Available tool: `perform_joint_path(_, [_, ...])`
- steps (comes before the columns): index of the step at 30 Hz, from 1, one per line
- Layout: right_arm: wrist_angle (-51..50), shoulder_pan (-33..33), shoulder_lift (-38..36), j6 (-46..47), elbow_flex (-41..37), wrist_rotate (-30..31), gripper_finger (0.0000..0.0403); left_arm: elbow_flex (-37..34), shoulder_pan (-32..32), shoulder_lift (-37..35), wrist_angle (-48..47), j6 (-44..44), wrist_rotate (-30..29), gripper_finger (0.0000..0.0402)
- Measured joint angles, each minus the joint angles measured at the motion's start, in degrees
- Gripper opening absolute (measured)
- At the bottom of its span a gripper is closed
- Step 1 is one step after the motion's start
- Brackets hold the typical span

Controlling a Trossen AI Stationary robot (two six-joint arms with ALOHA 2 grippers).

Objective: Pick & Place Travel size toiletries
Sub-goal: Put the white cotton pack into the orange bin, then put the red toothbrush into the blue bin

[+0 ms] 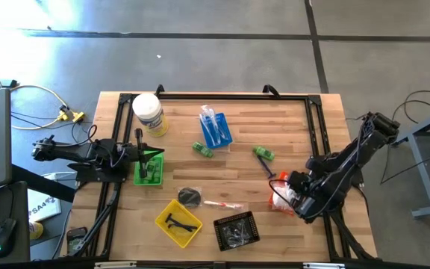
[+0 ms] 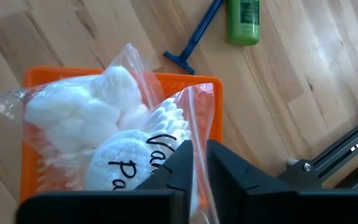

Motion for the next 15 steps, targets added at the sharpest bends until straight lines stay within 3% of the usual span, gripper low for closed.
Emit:
perform_joint_path(5, [0.04, -1.37, 0.0, -0.84, 0.0, 0.09, 0.0104, 0.0, -0.01, -0.01, 0.04, 1.17, -0.01, 0.0])
perform_joint_path(9, [0.11, -1.72, 0.0, -1.12, 0.0, 3.57, 0.0152, 0.0, -0.01, 0.0, 0.18, 2.61, -0.01, 0.0])
perform_joint_path(15, [0.63, -3.28, 0.02, -3.69, 0.0, 5.4, 0.0192, 0.0, 0.0, -0.02, 0.21, 2.65, -0.01, 0.0])
